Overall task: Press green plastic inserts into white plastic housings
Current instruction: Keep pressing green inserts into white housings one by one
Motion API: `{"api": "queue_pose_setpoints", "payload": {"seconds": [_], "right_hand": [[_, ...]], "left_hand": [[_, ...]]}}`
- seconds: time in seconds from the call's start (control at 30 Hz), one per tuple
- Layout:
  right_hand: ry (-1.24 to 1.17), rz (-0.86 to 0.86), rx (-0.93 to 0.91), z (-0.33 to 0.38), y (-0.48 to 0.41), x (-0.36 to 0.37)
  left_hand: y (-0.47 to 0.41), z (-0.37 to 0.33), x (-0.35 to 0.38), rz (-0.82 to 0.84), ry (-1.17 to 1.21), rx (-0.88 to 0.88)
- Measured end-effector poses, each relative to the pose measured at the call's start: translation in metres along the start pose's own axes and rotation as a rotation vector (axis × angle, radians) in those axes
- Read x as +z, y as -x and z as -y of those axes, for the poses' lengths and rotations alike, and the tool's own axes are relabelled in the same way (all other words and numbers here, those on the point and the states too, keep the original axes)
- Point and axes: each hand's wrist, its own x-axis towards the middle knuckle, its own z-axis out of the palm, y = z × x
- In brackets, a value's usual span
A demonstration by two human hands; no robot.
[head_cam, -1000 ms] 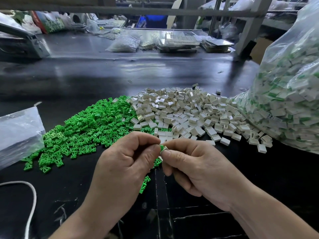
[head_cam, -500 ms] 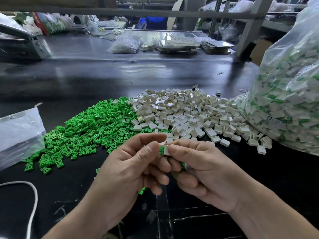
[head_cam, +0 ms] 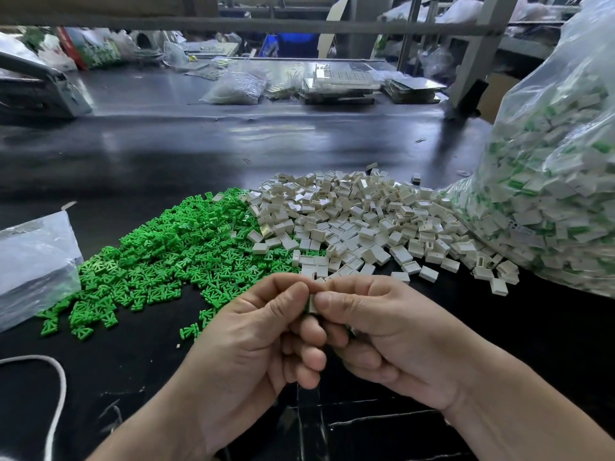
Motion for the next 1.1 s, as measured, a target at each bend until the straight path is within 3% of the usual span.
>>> {"api": "queue_pose_setpoints", "payload": {"seconds": [0.2,0.83,0.97,1.1], "right_hand": [[-0.116,0.065,-0.031,0.000,0.001,0.003],[-0.034,-0.017,-0.066,-0.004,-0.003,0.007],[-0.184,0.057,-0.073,-0.002,-0.003,0.008],[-0.424,0.025,-0.173,0.004,-0.003,-0.002]], "left_hand": [[0.000,-0.001,-0.004,0.134,0.090,0.034],[0.000,0.006,0.005,-0.051,-0.044,0.179],[0.000,-0.001,-0.001,0.013,-0.056,0.202],[-0.003,-0.010,-0.011,-0.112,-0.121,0.265]]}}
